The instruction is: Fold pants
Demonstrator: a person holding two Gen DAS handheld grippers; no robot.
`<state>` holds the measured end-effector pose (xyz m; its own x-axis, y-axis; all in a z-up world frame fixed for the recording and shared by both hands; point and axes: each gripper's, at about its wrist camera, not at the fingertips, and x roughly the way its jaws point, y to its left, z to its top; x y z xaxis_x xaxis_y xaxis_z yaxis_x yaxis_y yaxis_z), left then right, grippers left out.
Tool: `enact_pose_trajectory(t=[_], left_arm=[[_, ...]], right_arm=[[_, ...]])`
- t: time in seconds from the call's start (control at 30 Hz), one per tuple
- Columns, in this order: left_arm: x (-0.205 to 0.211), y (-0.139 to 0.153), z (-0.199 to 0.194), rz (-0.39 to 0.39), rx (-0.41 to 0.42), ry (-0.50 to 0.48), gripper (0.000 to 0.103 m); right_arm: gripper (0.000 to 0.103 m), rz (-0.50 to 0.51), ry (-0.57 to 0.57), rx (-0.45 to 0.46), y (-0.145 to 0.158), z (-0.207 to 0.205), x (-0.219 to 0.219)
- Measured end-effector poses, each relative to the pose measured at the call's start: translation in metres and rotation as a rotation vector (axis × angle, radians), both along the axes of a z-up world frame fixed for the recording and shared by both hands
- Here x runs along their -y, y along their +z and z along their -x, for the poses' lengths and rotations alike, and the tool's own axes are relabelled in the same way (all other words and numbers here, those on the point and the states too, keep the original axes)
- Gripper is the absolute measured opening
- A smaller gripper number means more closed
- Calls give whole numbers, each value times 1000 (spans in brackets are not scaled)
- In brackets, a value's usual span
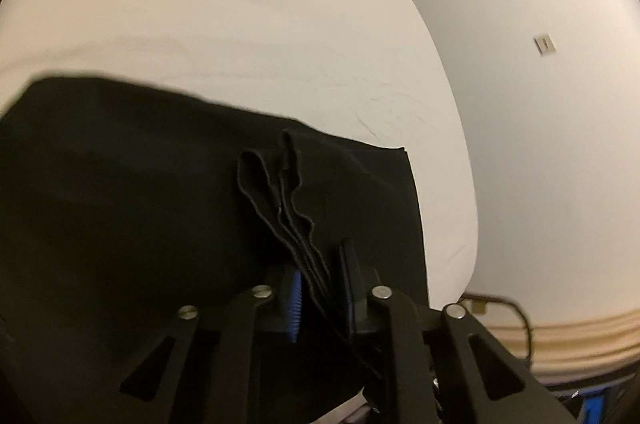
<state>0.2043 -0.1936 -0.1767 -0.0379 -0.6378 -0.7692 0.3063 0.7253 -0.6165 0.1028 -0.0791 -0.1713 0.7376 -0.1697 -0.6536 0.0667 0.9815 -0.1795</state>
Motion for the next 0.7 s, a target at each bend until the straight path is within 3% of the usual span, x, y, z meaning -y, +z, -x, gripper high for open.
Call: enact_pose_trajectory(t=[0.23,0.53,0.7], left_arm=[[-33,19,-11,-73,83,-72,9],[-116,3,-14,-122,80,7,9],[-130,-6,-12,-128,60,45,9]], right_arm=[[6,-7,103,4,5,-2,-39],[6,-37,248,-56,-8,-11,-91],[6,-28,297,-104,-22,-5,-109]])
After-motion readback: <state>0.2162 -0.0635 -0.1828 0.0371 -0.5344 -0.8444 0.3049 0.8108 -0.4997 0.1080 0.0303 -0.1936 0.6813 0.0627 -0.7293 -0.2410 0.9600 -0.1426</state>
